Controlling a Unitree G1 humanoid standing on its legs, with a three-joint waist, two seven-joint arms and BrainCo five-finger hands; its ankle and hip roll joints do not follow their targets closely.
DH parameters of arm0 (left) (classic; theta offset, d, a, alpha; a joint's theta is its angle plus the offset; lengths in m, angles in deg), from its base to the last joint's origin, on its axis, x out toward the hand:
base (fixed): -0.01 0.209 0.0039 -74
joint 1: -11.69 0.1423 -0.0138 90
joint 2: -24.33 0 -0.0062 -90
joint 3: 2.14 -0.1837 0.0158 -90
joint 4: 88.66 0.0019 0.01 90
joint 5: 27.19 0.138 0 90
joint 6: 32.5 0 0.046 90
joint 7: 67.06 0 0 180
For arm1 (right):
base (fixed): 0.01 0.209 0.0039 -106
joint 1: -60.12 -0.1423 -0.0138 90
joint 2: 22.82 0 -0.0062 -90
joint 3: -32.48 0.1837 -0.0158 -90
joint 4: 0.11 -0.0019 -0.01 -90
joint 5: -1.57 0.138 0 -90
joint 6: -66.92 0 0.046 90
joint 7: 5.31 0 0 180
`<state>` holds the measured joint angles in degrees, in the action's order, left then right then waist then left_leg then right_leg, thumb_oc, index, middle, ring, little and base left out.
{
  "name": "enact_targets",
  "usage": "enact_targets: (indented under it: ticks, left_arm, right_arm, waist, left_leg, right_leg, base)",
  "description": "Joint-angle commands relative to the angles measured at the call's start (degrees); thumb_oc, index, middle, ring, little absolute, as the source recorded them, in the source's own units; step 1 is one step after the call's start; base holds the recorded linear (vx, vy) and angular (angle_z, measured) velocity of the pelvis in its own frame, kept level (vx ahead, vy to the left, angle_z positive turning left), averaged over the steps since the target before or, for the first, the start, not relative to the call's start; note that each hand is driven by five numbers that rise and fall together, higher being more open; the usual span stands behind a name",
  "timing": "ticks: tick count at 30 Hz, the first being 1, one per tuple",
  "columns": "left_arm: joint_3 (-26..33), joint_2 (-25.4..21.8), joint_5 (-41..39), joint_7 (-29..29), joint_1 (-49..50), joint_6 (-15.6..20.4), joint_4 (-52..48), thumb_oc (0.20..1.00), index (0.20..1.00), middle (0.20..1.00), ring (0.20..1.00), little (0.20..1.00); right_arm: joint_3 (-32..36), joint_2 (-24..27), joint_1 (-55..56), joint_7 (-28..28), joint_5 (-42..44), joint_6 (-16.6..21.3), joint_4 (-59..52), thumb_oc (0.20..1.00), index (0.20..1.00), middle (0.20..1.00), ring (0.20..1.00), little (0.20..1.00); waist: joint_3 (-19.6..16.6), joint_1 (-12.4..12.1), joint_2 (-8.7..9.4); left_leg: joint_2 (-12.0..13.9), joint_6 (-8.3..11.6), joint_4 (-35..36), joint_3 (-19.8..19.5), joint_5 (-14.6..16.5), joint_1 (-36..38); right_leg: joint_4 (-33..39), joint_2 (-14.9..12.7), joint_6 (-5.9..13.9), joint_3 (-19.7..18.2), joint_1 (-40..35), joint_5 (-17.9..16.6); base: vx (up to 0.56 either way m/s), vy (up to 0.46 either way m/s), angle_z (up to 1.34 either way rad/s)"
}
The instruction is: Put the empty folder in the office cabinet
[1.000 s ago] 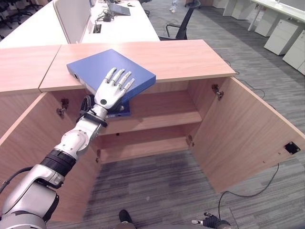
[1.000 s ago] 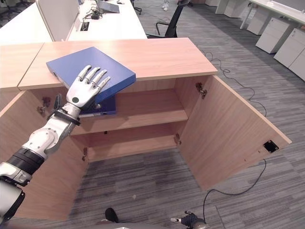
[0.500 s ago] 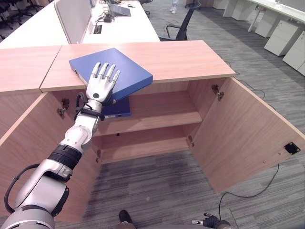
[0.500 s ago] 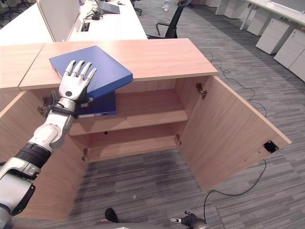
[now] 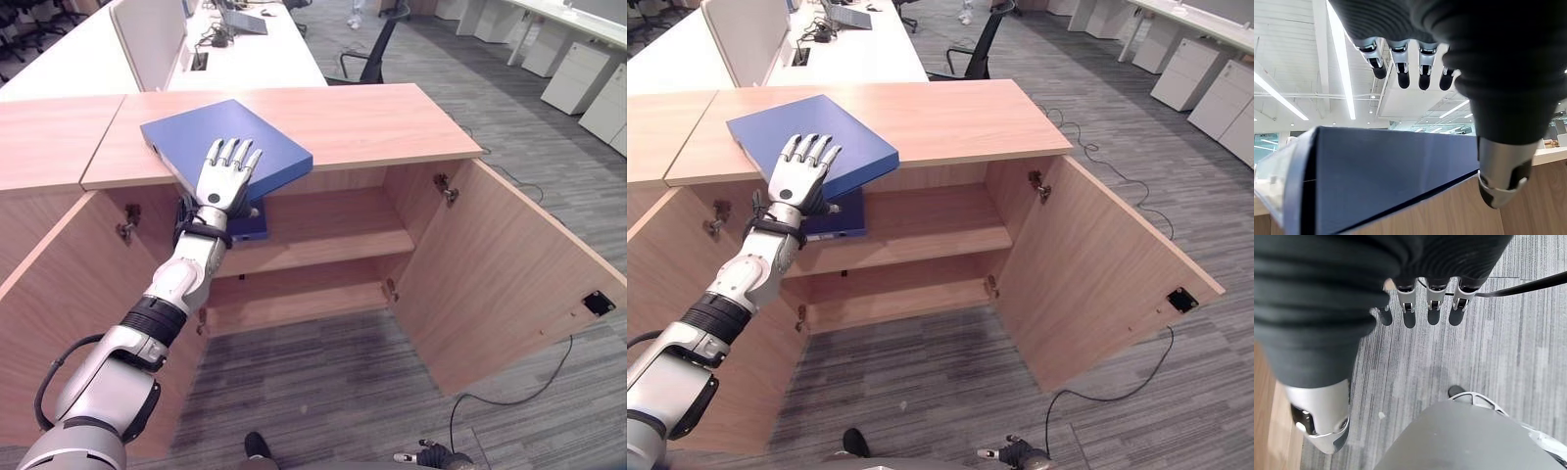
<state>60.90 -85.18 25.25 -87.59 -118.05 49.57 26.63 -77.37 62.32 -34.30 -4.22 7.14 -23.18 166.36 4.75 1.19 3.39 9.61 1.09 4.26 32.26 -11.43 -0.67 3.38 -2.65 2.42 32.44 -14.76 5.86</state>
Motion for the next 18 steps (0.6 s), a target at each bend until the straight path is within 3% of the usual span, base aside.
enact_targets:
  ticks: [1,8,18]
  left_arm:
    - [2.42,1.14,-1.42,-0.50,-5.77,0.21,4.09,1.000,1.000,1.000,1.000,1.000]
    - [2.06,1.26,-0.86,0.04,-6.15,-0.83,6.64,1.000,1.000,1.000,1.000,1.000]
    - [-2.90,-0.62,3.31,1.68,-11.44,-3.86,18.09,1.000,1.000,1.000,1.000,1.000]
  right_arm:
    - [0.46,0.54,-1.01,0.06,-0.05,0.02,-0.07,1.000,1.000,1.000,1.000,1.000]
    - [0.70,1.01,-0.44,-0.06,-0.67,-0.04,-0.02,1.000,1.000,1.000,1.000,1.000]
    - [-0.80,1.88,-0.13,-0.74,-1.28,0.34,-1.65,1.000,1.000,1.000,1.000,1.000]
  waist:
    - [-0.21,-0.71,-1.95]
    - [-0.29,-0.39,-2.13]
    - [-0.32,0.31,-1.94]
  left_leg:
    - [7.90,7.71,-0.12,2.02,1.03,3.13]
    - [7.83,7.68,-0.11,2.12,1.02,3.15]
    - [8.01,7.61,-0.17,2.63,0.84,2.99]
  right_leg:
    - [0.96,-0.80,1.33,1.25,2.57,-1.21]
    - [0.91,-0.89,1.35,1.17,2.59,-1.22]
    - [0.65,-0.93,1.40,1.03,3.19,-1.30]
  base:
    - [0.00,0.000,0.00]
    - [0.00,0.000,0.00]
    - [0.00,0.000,0.00]
